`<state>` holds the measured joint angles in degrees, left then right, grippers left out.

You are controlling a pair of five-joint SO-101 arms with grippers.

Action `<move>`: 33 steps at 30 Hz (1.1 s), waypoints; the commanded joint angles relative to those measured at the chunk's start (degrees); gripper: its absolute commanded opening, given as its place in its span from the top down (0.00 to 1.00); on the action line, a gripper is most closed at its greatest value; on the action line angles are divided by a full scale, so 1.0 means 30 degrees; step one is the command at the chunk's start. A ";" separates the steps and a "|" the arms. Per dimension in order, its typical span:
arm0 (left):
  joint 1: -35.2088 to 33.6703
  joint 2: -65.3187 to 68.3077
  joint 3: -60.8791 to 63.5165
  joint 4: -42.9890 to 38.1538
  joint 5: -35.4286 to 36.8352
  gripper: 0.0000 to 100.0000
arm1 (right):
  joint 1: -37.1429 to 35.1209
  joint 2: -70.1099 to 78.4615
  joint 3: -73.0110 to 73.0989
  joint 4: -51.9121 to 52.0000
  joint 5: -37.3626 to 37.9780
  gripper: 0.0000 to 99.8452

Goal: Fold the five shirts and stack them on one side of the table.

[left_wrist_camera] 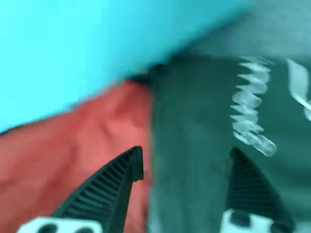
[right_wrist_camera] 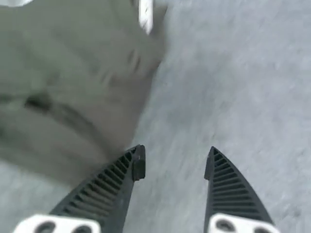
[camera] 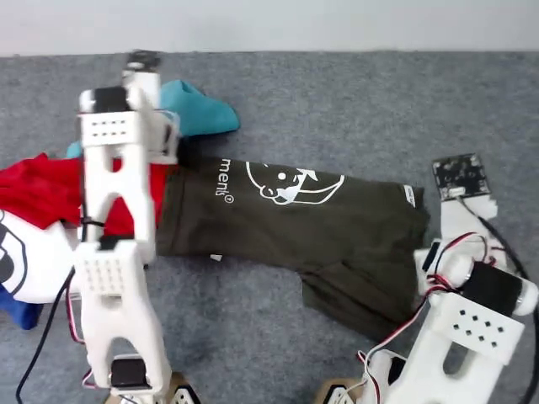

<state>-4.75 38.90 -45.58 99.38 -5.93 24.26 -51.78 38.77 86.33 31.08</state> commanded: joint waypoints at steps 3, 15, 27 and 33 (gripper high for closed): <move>0.3722 -0.7267 0.7516 0.0410 -0.2667 0.73 | -0.0190 -0.0220 0.1993 0.2593 0.2667 0.80; 1.0491 -1.0813 1.7480 0.0352 -0.4542 0.73 | -0.0220 -0.0161 0.6945 -0.0484 0.2930 0.80; 1.1458 -1.0813 1.7656 0.0352 -0.4542 0.73 | -0.0806 -0.0220 1.2103 -0.7487 0.3692 0.92; 1.1429 -1.0813 1.7656 0.0352 -0.4542 0.73 | -0.0747 -0.0337 1.2454 -0.8044 0.3692 0.92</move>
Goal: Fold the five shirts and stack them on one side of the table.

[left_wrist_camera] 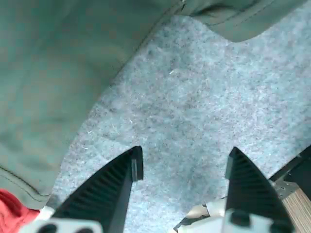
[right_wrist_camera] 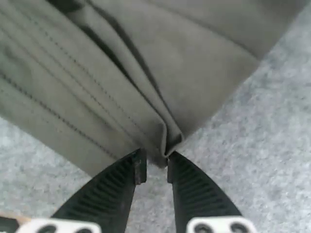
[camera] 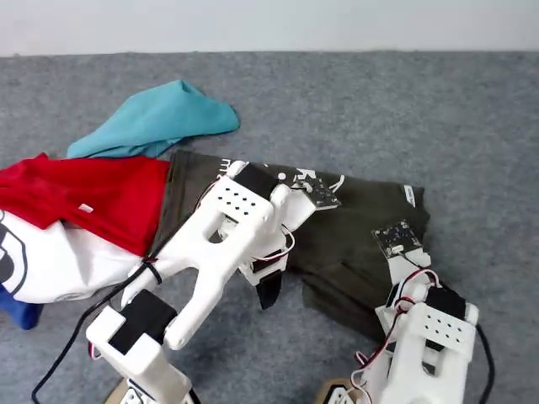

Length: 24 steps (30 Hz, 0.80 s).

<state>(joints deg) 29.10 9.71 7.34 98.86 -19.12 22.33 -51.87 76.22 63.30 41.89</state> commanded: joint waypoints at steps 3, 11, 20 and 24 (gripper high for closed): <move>0.0147 -0.1055 0.0015 0.0527 -0.0147 0.73 | -0.0103 -0.0308 -0.0176 -0.0484 0.0117 0.97; 0.0147 -0.1055 0.0015 0.0527 -0.0147 0.73 | -0.0103 -0.0161 -0.0821 -0.0190 0.0088 0.99; 0.0117 -0.1055 0.0015 0.0527 -0.0147 0.73 | -0.0132 -0.0132 -0.2872 0.1158 -0.2110 0.99; 0.0117 -0.1055 0.0015 0.0527 -0.0147 0.73 | -0.0161 -0.0132 -0.4103 0.1216 -0.3253 0.99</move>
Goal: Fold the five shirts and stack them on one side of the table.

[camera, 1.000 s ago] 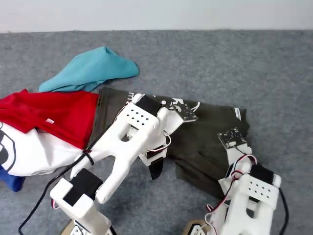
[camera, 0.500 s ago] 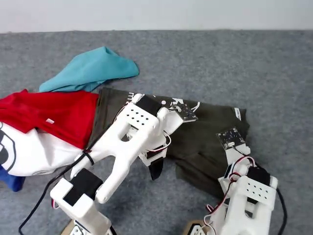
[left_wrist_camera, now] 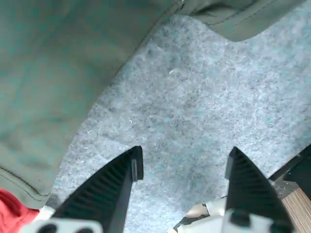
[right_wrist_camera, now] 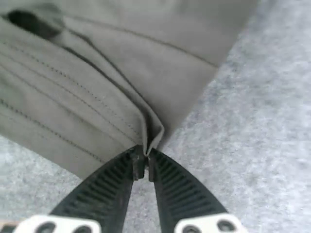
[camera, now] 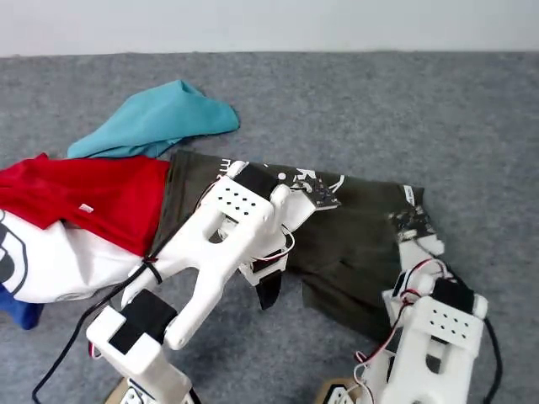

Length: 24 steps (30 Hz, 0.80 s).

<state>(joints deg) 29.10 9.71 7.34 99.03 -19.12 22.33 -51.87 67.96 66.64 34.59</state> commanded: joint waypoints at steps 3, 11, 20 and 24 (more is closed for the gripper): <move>0.0117 -0.1055 0.0015 0.0469 -0.0147 0.73 | -0.0190 -0.0132 -0.1817 -0.0484 -0.0967 0.99; 0.0147 -0.1055 0.0015 0.0469 -0.0147 0.73 | -0.0190 -0.0103 -0.0821 -0.4615 -0.1758 0.99; 0.0205 -0.1055 0.0044 0.0469 -0.0147 0.73 | -0.1744 0.2623 -0.0762 -0.7370 -0.2256 0.99; 0.0176 -0.1055 0.0044 0.0469 -0.0147 0.73 | -0.1773 0.5026 -0.0850 -0.9802 -0.2901 0.99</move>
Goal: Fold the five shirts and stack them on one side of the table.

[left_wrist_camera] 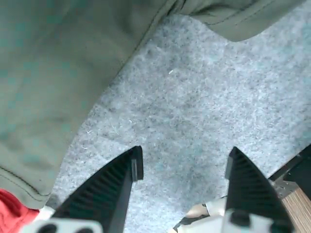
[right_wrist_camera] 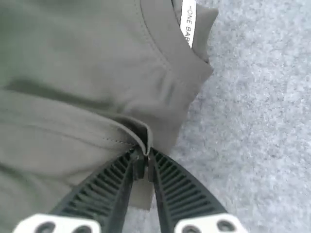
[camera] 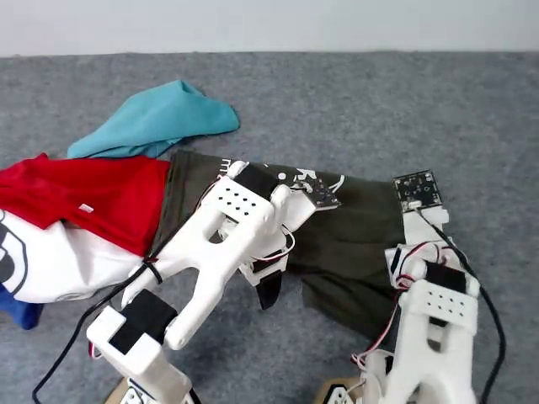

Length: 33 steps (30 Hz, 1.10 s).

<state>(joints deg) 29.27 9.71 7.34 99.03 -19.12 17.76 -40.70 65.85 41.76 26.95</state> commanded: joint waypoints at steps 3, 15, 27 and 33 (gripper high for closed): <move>0.0059 -0.1055 0.0044 0.0498 -0.0147 0.73 | -0.0249 0.2857 -0.0176 -0.2447 -0.0352 0.99; 0.0176 -0.1055 0.1040 0.0469 -0.0264 0.73 | -0.0249 0.5524 -0.0205 -0.4703 -0.0352 0.98; 0.0117 -0.1055 0.1040 0.0469 -0.0264 0.73 | -0.0249 0.4762 -0.3956 0.2007 -0.0440 0.85; 0.1495 -0.1026 0.1011 -0.0527 -0.0117 0.73 | -0.0161 0.1304 -0.6535 0.8454 -0.0293 0.85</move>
<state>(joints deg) 30.95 9.63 10.59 98.68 -19.12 17.41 -30.95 50.37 59.69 26.24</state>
